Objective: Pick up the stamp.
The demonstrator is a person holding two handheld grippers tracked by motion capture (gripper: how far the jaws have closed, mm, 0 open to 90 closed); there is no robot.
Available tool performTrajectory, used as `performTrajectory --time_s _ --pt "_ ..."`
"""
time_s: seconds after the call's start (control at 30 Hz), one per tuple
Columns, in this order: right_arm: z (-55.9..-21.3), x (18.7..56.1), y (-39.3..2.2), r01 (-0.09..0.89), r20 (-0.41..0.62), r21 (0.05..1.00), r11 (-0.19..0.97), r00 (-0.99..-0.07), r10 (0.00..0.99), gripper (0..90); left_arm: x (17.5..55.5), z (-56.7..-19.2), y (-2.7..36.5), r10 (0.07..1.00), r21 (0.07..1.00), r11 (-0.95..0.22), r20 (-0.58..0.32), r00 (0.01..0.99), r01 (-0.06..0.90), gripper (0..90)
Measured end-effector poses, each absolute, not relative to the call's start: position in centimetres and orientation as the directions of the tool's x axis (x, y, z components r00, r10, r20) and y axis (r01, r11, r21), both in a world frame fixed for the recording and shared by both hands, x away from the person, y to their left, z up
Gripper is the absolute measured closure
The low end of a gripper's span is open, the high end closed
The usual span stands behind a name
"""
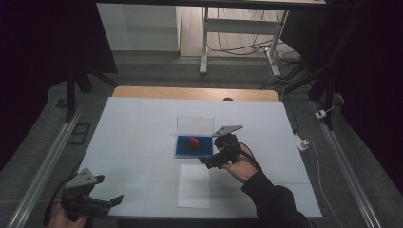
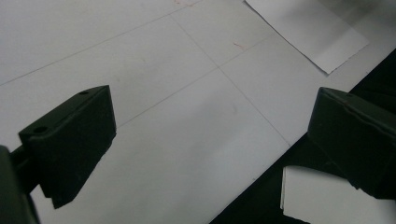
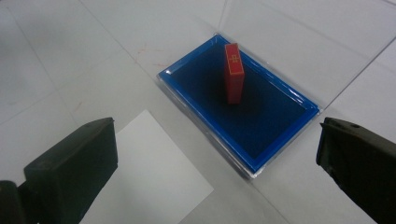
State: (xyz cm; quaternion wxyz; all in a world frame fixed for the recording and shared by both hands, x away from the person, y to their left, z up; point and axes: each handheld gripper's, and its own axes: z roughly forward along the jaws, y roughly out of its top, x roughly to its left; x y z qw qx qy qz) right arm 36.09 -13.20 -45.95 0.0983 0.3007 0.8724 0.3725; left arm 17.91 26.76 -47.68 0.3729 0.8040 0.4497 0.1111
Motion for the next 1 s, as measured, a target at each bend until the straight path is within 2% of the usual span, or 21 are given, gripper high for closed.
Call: performTrajectory --time_s 0.6,1.0 --pt "-47.6 38.9 -9.6 0.412 -0.031 0.674 0.613 -0.813 0.581 0.0 17.9 -47.7 26.7 0.805 0.695 -0.322 -0.157 0.572 0.643 1.6" --pt "-48.7 40.6 -8.4 0.416 -0.05 0.646 0.64 -0.813 0.58 0.0 18.0 -47.7 26.7 0.804 0.692 -0.324 -0.158 0.573 0.646 1.6"
